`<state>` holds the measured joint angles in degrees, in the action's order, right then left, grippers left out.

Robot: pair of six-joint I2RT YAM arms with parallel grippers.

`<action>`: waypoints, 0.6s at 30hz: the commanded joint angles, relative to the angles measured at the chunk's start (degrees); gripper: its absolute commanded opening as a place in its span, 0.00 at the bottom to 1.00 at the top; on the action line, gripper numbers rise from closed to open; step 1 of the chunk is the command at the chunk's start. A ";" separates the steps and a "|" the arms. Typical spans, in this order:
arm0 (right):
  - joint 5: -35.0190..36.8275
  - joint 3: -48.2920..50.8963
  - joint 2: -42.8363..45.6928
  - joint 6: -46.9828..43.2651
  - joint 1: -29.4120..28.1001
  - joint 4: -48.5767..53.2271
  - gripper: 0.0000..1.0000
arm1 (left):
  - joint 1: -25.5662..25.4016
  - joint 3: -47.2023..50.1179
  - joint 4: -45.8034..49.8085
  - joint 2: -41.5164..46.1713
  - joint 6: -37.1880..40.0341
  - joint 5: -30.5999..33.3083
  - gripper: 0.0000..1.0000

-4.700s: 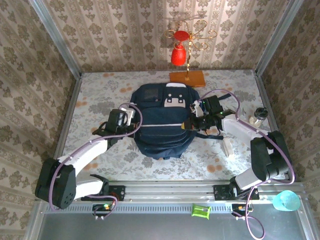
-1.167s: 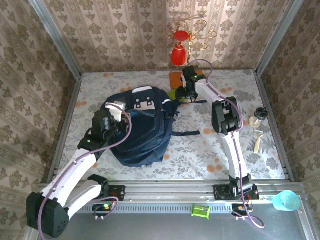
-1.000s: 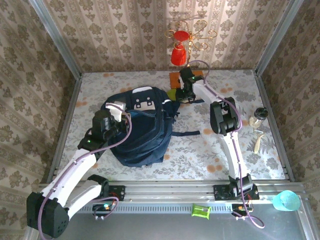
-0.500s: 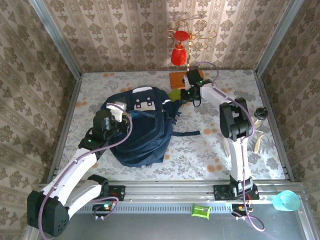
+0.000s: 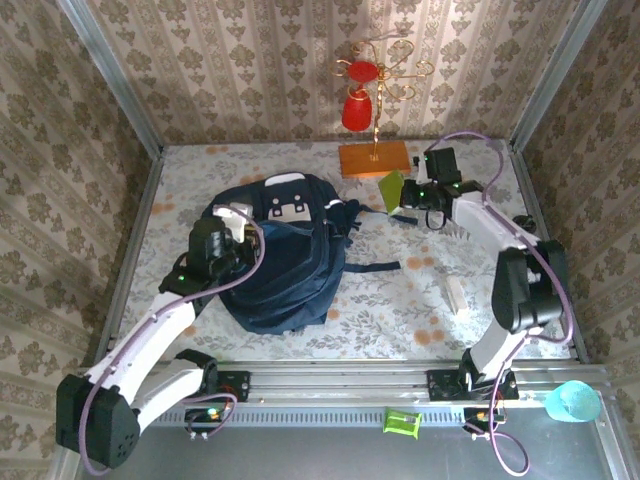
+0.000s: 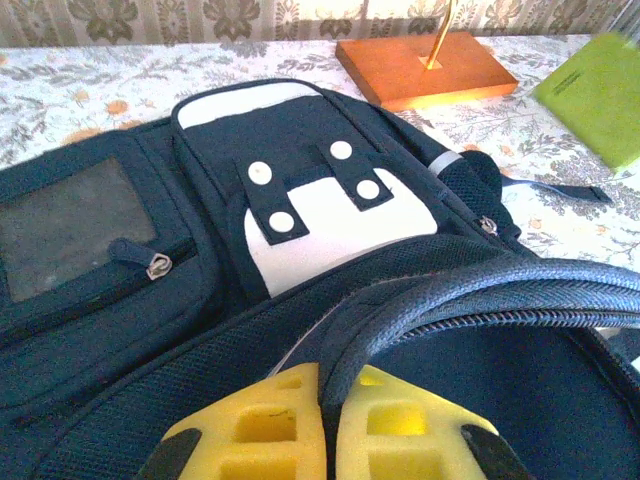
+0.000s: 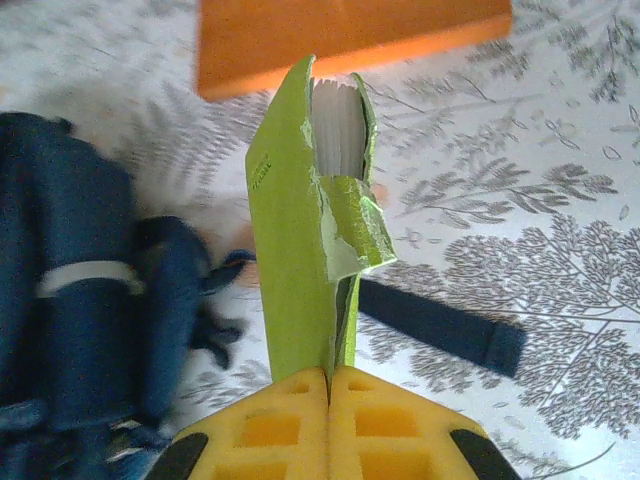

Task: Pack books, pencil case, and school supplies into a backpack

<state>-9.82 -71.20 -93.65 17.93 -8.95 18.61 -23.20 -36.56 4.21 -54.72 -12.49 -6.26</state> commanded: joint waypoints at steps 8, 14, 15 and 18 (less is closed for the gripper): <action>-18.83 15.54 31.82 6.34 -6.61 8.75 0.00 | -1.79 -10.68 1.75 -5.18 -6.84 -6.12 0.00; -28.86 22.18 37.03 12.82 -18.14 5.29 0.00 | -5.98 -15.45 4.46 -8.26 -4.59 -5.86 0.00; -29.02 22.93 36.23 14.47 -20.31 2.78 0.00 | -6.46 -16.14 4.88 -8.55 -4.33 -5.61 0.00; -27.87 22.55 31.86 16.40 -25.15 -1.45 0.00 | -7.69 -17.17 5.44 -8.91 -3.70 -5.68 0.00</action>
<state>-34.81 -48.42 -58.87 30.06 -31.16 22.44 -30.04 -50.06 12.10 -64.29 -16.71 -10.76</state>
